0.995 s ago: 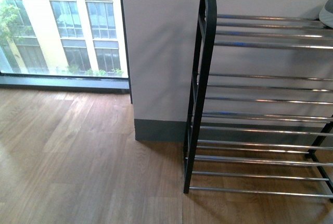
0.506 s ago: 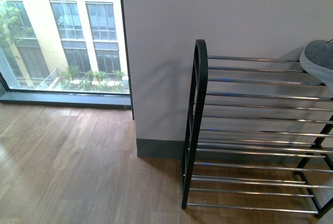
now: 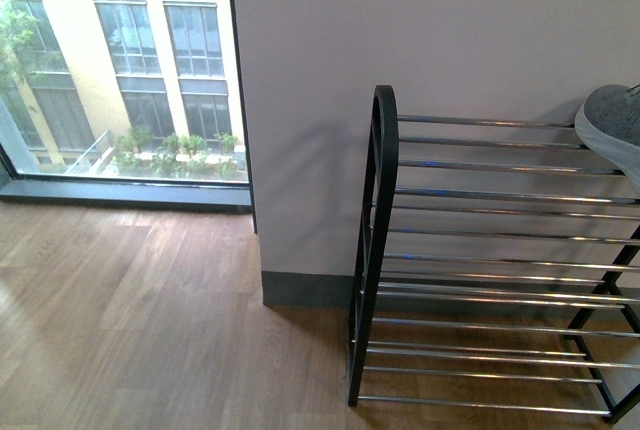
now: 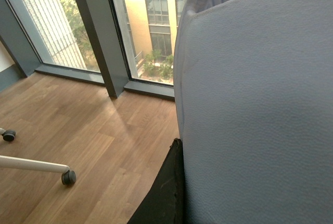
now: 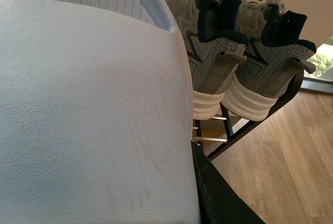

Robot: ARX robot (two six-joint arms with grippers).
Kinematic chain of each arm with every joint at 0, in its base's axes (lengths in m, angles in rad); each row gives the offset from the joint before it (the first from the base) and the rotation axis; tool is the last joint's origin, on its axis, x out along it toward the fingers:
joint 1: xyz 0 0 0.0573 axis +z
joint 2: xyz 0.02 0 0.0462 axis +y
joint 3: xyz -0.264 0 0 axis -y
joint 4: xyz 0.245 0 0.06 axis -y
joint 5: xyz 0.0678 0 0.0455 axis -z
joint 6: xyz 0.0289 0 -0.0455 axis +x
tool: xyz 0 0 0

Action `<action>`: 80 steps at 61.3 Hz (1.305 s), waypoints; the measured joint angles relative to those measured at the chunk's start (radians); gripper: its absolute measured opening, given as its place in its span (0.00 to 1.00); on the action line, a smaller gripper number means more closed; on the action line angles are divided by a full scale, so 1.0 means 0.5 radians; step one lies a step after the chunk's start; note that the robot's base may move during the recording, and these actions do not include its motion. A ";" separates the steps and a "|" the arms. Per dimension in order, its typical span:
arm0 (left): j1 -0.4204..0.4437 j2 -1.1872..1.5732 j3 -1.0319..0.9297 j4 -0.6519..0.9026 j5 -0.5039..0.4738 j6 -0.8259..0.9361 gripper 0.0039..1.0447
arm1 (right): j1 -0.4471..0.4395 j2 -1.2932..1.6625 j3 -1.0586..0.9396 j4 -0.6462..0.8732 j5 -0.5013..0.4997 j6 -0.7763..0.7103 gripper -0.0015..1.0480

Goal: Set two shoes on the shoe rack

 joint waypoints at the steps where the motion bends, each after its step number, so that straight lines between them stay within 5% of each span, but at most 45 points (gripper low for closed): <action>1: 0.000 0.000 0.000 0.000 0.000 0.000 0.02 | 0.000 0.000 0.000 0.000 0.000 0.000 0.02; 28: 0.000 0.000 0.000 0.000 0.000 0.000 0.02 | 0.000 0.001 0.000 0.001 -0.002 0.000 0.02; 37: 0.000 0.000 0.000 0.000 0.000 0.000 0.02 | -0.082 0.130 -0.062 0.506 -0.758 0.270 0.02; 43: 0.000 0.000 0.000 0.000 0.001 0.000 0.02 | -0.037 0.160 0.046 0.493 -0.834 0.333 0.02; 80: 0.000 0.000 0.000 0.000 0.000 0.000 0.02 | 0.227 1.149 1.334 -0.072 -0.389 0.237 0.02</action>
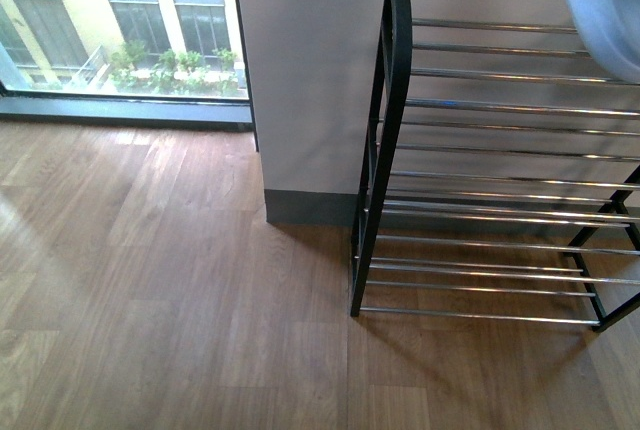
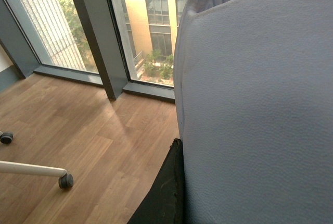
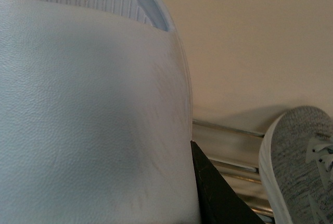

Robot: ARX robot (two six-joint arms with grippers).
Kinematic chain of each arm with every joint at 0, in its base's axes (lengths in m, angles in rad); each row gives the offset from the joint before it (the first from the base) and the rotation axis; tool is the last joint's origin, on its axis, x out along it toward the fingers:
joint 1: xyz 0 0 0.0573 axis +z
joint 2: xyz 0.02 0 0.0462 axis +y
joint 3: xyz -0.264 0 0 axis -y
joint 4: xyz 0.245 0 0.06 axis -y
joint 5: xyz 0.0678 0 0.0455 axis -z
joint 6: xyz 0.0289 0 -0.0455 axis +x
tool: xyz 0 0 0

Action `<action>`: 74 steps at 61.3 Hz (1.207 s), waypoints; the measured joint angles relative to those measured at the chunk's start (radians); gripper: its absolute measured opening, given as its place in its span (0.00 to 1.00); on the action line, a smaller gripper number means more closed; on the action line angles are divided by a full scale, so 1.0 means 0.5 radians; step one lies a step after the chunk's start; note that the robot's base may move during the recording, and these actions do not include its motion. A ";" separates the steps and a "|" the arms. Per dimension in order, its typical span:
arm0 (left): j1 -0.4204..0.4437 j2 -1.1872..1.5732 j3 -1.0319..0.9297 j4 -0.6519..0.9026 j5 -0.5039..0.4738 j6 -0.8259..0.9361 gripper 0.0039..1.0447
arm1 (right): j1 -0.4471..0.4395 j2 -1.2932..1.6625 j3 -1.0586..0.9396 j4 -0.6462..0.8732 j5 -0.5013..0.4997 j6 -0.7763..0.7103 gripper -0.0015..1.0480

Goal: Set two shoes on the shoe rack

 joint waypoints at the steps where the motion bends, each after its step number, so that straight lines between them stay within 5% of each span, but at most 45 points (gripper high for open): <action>1: 0.000 0.000 0.000 0.000 0.000 0.000 0.02 | -0.008 0.046 0.047 -0.034 0.023 -0.004 0.02; 28: 0.000 0.000 0.000 0.000 0.000 0.000 0.02 | -0.199 0.838 0.906 -0.455 0.337 -0.205 0.02; 68: 0.000 0.000 0.000 0.000 0.000 0.000 0.02 | -0.296 1.178 1.231 -0.725 0.504 -0.535 0.02; 74: 0.000 0.000 0.000 0.000 0.000 0.000 0.02 | -0.298 1.183 1.250 -0.768 0.481 -0.513 0.12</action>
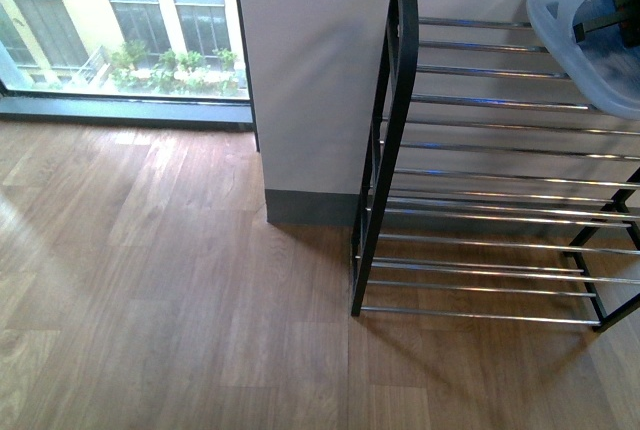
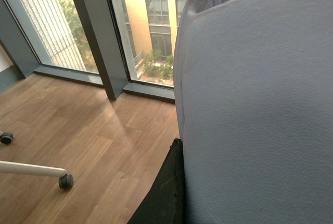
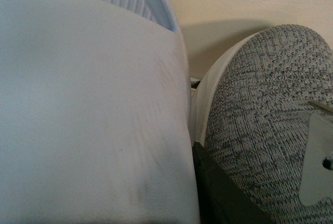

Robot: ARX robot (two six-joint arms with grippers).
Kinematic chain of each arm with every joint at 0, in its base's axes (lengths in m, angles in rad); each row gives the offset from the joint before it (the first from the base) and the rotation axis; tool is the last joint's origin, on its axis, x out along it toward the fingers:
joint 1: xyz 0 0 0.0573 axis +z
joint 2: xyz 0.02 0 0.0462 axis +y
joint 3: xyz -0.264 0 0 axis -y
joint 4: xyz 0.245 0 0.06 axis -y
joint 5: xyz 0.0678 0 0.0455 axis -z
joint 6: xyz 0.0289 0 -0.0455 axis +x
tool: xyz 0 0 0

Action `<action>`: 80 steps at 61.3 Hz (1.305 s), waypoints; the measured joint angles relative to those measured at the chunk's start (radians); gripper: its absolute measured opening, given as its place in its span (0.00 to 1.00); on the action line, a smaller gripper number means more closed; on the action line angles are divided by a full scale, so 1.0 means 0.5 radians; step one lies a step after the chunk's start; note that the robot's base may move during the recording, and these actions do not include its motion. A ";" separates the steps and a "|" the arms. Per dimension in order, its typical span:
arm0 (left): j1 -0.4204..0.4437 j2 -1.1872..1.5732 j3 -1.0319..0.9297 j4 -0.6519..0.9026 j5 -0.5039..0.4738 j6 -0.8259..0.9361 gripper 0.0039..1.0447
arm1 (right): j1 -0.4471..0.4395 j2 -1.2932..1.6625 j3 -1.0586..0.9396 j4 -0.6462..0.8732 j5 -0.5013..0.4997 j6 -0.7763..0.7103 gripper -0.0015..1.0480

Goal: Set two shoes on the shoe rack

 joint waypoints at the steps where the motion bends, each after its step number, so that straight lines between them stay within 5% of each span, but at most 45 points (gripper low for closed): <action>1: 0.000 0.000 0.000 0.000 0.000 0.000 0.02 | -0.002 0.000 0.005 -0.012 -0.012 0.009 0.16; 16: 0.000 0.000 0.000 0.000 0.000 0.000 0.02 | -0.017 0.002 0.086 -0.189 -0.199 0.031 0.47; 35: 0.000 0.000 0.000 0.000 0.001 0.000 0.02 | -0.175 0.036 0.610 -1.062 -0.809 -0.243 0.89; 46: 0.000 0.000 0.000 0.000 0.001 0.000 0.02 | -0.314 -0.050 0.772 -1.308 -1.147 -0.412 0.91; 61: 0.000 0.000 0.000 0.000 0.001 0.000 0.02 | -0.485 -0.628 0.187 -0.721 -1.355 -0.179 0.91; 80: 0.000 0.000 0.000 0.000 0.001 0.000 0.02 | -0.600 -1.364 -0.970 0.396 -0.903 0.378 0.91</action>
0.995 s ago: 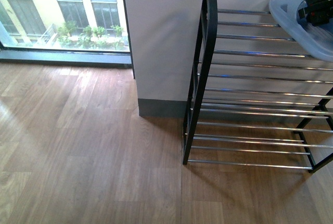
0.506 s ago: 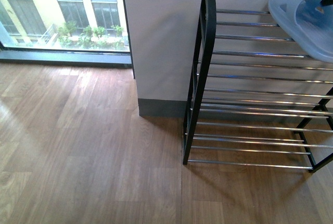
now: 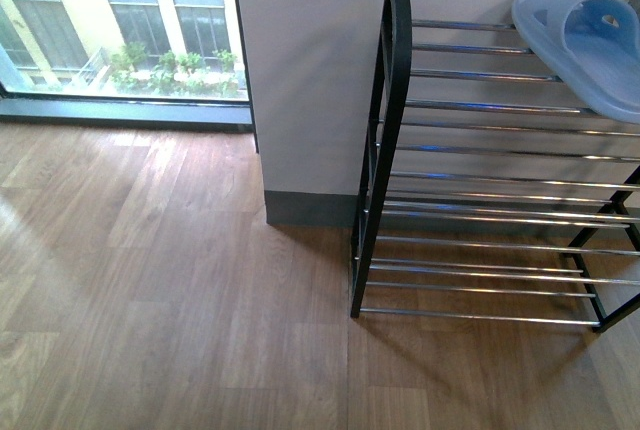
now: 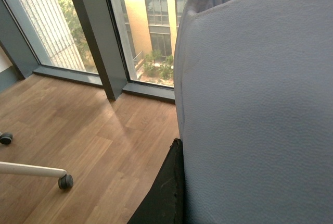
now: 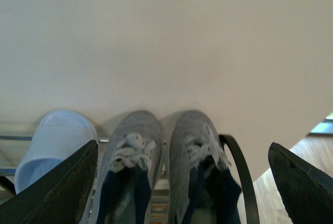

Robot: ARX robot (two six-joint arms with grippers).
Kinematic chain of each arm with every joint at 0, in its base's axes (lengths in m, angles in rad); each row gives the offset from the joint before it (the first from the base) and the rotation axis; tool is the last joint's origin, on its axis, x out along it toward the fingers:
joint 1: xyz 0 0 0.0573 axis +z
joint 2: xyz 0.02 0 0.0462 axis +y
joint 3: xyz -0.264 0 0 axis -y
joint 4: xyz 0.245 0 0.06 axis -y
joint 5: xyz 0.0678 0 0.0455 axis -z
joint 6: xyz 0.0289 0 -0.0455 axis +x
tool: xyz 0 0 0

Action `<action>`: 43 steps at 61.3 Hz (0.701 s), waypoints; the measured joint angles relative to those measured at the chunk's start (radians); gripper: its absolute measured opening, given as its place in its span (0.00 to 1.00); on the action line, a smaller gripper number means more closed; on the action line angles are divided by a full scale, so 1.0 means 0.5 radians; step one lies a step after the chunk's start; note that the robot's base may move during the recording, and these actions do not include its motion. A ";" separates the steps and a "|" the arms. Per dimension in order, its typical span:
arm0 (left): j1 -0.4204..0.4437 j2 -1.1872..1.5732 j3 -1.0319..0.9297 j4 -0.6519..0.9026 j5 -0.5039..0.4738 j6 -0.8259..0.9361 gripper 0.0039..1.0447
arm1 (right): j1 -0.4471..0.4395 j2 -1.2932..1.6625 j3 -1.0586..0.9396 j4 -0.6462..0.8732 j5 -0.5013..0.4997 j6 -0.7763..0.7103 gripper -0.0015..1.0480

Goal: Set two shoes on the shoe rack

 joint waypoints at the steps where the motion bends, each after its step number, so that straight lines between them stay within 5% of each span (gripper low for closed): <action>1: 0.000 0.000 0.000 0.000 0.000 0.000 0.02 | -0.003 -0.015 -0.045 0.016 0.003 0.022 0.91; 5: 0.000 0.000 0.000 0.000 -0.001 0.000 0.02 | -0.014 -0.022 -0.125 0.076 -0.048 0.092 0.90; 11: 0.000 0.000 0.000 0.000 -0.001 0.000 0.02 | 0.010 -0.061 -0.406 0.577 -0.436 0.230 0.76; 14: 0.000 0.001 0.000 0.000 0.000 0.000 0.02 | 0.066 -0.140 -0.584 0.761 -0.464 0.272 0.69; 43: 0.000 0.000 0.000 0.000 -0.001 0.000 0.02 | 0.523 -0.892 -1.607 1.077 -0.072 0.333 0.02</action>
